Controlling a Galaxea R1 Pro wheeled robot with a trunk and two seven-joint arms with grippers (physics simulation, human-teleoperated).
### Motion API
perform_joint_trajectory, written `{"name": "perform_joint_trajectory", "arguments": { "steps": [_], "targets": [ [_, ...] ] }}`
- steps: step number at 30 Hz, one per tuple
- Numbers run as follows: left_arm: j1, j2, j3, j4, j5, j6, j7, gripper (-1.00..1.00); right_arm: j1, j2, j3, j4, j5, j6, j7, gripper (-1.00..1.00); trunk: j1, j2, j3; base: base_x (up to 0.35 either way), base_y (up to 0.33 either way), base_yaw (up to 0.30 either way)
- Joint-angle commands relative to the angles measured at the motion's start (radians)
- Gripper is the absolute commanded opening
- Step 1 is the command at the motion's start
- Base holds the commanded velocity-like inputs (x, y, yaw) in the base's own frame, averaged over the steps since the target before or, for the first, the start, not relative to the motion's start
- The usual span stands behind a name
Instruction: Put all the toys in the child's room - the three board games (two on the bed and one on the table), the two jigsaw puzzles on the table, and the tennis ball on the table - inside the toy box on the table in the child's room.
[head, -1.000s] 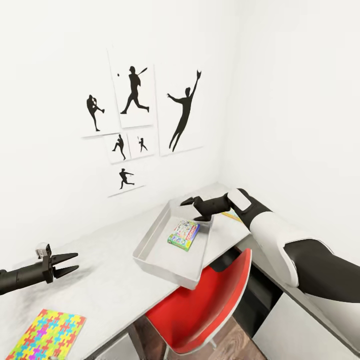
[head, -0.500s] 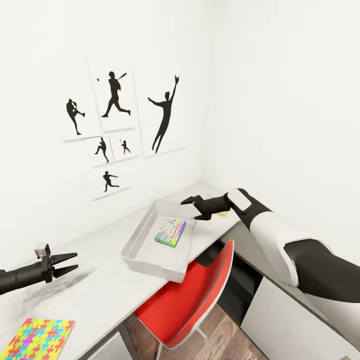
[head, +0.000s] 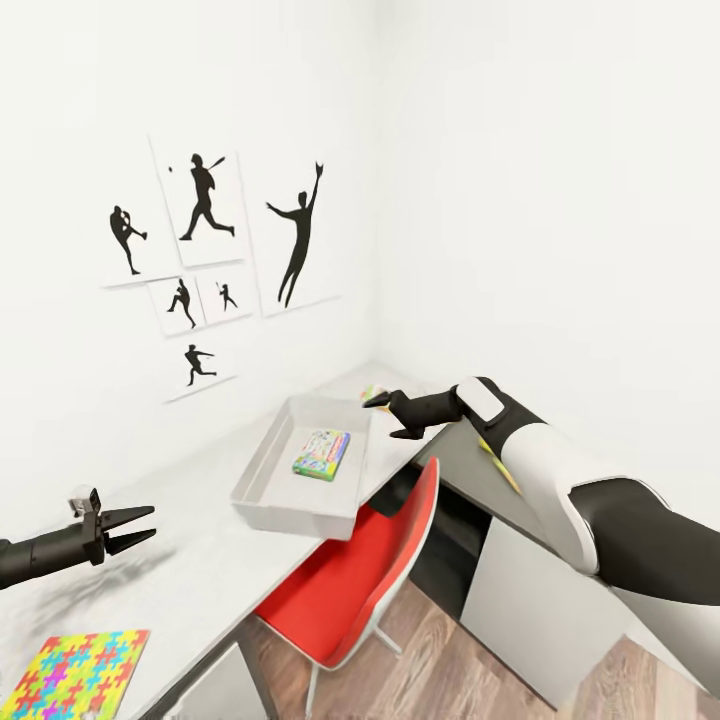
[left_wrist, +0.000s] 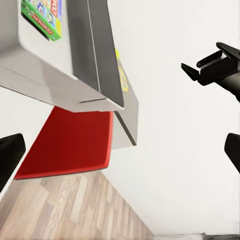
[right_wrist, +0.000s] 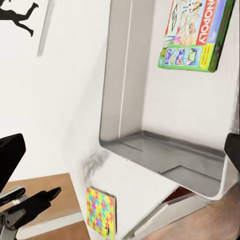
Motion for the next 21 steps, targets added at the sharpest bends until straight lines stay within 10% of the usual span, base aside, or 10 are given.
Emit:
{"name": "perform_joint_trajectory", "arguments": {
  "steps": [1, 21],
  "targets": [
    [0.0, 0.0, 0.001, 0.0, -0.001, 0.01, -0.004, 1.0, -0.001, 0.0, 0.004, 0.001, 0.01, 0.001, 0.01, 1.0, 0.0, -0.002, -0.001, -0.267, 0.134, -0.225],
    [0.0, 0.002, 0.001, 0.0, -0.001, 0.01, -0.004, 1.0, -0.001, -0.006, 0.004, 0.001, 0.012, -0.018, 0.01, 1.0, 0.0, -0.002, 0.022, -0.251, 0.006, -0.225]
  ]
}}
